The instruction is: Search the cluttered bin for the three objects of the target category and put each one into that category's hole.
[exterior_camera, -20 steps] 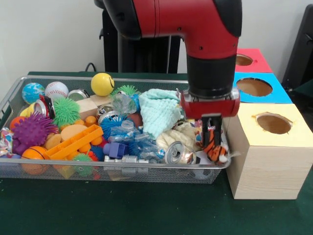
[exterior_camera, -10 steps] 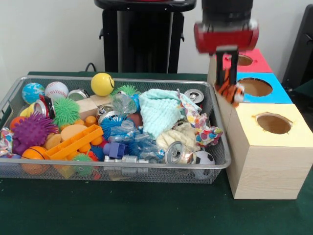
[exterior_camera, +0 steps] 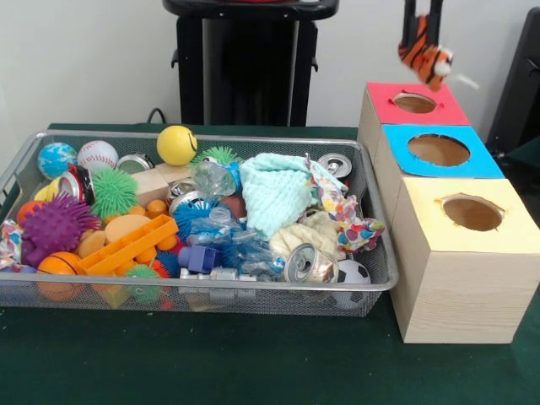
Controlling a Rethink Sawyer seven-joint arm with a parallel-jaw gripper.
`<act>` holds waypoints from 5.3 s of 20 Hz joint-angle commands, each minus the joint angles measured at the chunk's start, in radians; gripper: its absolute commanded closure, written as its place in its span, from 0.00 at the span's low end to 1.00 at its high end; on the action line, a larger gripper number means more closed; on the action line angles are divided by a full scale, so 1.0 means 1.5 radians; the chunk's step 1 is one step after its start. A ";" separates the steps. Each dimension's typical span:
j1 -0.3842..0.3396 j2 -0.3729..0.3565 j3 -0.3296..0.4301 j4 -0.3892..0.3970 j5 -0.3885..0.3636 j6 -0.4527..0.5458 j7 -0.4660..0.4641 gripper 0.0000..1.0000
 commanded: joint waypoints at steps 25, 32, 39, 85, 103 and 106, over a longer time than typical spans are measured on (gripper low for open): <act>0.055 -0.010 -0.081 0.262 0.058 -0.124 0.103 1.00; 0.087 0.022 -0.093 0.280 0.062 -0.195 0.143 1.00; 0.111 0.070 -0.112 0.263 0.065 -0.242 0.153 1.00; 0.191 0.176 -0.147 0.246 0.158 -0.366 0.156 0.00; 0.258 0.153 -0.200 0.235 0.205 -0.306 0.156 1.00; 0.265 0.142 -0.205 0.242 0.209 -0.301 0.155 1.00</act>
